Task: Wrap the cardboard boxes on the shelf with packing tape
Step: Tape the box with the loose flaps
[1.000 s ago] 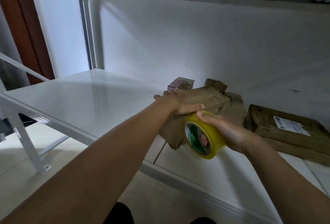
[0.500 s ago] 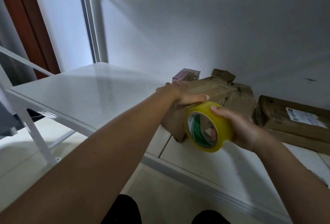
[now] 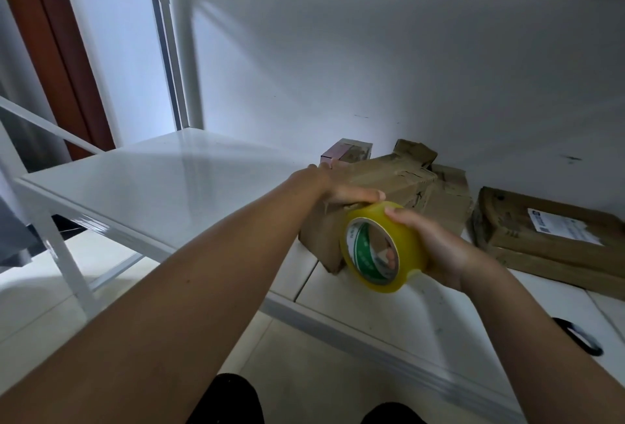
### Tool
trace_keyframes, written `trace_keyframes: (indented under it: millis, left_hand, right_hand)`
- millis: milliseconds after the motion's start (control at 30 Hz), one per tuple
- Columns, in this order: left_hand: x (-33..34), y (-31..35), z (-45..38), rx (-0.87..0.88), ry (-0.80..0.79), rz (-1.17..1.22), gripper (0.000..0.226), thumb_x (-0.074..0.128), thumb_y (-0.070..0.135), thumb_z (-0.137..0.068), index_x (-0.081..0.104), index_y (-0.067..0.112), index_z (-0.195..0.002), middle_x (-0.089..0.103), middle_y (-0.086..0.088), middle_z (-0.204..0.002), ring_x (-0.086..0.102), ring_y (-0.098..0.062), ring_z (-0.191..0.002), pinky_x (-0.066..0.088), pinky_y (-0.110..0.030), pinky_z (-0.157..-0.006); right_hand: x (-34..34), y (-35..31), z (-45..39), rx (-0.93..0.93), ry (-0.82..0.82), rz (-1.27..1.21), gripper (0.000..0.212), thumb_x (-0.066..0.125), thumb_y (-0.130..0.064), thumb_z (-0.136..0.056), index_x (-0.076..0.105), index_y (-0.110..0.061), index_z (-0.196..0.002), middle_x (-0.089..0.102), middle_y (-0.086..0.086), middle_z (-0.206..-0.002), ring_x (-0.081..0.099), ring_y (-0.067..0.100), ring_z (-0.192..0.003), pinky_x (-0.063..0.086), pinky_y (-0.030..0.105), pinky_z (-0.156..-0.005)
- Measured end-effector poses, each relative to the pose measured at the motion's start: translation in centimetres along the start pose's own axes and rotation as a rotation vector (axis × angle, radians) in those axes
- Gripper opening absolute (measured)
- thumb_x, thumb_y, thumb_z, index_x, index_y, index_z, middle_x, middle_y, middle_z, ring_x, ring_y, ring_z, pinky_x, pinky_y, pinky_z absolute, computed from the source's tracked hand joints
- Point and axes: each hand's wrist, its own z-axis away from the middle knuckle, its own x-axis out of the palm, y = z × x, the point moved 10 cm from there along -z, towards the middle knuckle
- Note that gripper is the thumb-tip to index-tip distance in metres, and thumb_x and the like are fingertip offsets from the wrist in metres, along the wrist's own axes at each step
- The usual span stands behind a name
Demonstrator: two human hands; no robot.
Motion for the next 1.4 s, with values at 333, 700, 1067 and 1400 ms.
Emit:
trace_keyframes:
  millis: [333,700,1067,1400]
  left_hand:
    - [-0.1,0.4,0.5,0.042,0.011,-0.059,0.099,0.031,0.082,-0.080,-0.004,0.025,-0.153,-0.005,-0.005,-0.161,-0.004,-0.035,-0.146,0.012,-0.056,-0.113]
    - [-0.3,0.9,1.0,0.091,-0.031,0.035,0.098,0.039,0.081,-0.078,0.010,0.025,-0.153,0.004,-0.009,-0.160,0.003,-0.032,-0.146,0.016,-0.049,-0.113]
    - [0.0,0.5,0.3,0.102,-0.099,0.097,0.096,0.054,0.071,-0.079,0.018,0.018,-0.152,0.018,-0.007,-0.158,0.022,-0.028,-0.141,0.028,-0.033,-0.093]
    - [-0.2,0.3,-0.2,0.102,-0.148,0.219,0.080,0.046,0.068,-0.086,0.032,0.017,-0.146,0.036,-0.009,-0.146,0.037,-0.024,-0.130,0.033,-0.026,-0.082]
  right_hand:
    - [-1.2,-3.5,0.5,0.075,0.034,0.297,0.053,0.057,-0.063,-0.058,0.060,-0.032,-0.101,0.070,0.002,-0.096,0.068,0.022,-0.086,0.054,0.032,-0.069]
    - [-0.8,-1.3,0.0,0.095,0.173,0.262,0.057,0.055,-0.065,-0.060,0.058,-0.028,-0.103,0.065,0.009,-0.108,0.063,0.030,-0.099,0.048,0.046,-0.096]
    - [-0.8,-0.3,0.4,0.092,0.190,0.224,0.055,0.056,-0.065,-0.065,0.058,-0.029,-0.105,0.066,0.009,-0.107,0.064,0.030,-0.098,0.049,0.047,-0.096]
    - [-2.1,-3.9,0.9,0.076,0.304,0.449,0.070,0.048,-0.076,-0.054,0.060,-0.027,-0.101,0.064,0.003,-0.098,0.061,0.027,-0.091,0.049,0.044,-0.089]
